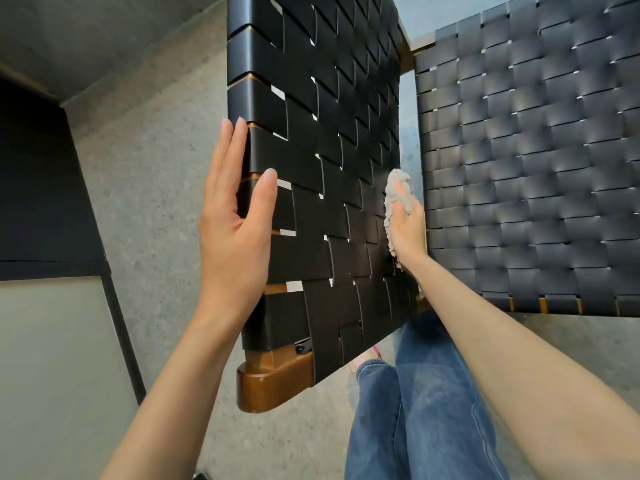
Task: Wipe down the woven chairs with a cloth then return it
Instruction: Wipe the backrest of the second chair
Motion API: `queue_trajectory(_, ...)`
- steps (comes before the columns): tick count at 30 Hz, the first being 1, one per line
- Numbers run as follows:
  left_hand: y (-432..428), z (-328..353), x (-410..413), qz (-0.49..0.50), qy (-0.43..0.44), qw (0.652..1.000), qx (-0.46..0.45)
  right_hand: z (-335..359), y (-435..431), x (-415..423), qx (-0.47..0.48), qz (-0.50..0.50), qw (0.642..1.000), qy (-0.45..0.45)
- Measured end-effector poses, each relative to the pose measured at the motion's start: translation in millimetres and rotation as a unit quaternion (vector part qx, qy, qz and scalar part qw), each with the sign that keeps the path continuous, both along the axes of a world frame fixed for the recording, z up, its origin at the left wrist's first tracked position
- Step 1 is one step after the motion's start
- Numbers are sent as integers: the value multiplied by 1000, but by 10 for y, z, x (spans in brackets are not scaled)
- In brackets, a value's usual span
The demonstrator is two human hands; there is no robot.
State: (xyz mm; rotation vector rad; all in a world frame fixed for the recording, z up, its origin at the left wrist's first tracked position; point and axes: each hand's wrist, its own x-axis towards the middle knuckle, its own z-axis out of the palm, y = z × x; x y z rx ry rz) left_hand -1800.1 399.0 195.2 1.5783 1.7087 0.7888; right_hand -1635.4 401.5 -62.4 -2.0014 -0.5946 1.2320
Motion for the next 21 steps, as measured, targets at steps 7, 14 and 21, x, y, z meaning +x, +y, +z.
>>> queue_trajectory(7,-9,9,8,5,-8,1000,2,-20,-582,-52,-71,-37,997,6)
queue_trajectory(14,-14,12,6,5,-24,1000,3,619,-892,-270,-65,-31,997,6)
queue_trajectory(21,-6,11,-9,8,-38,999,3,1606,-1057,-655,90,36,993,64)
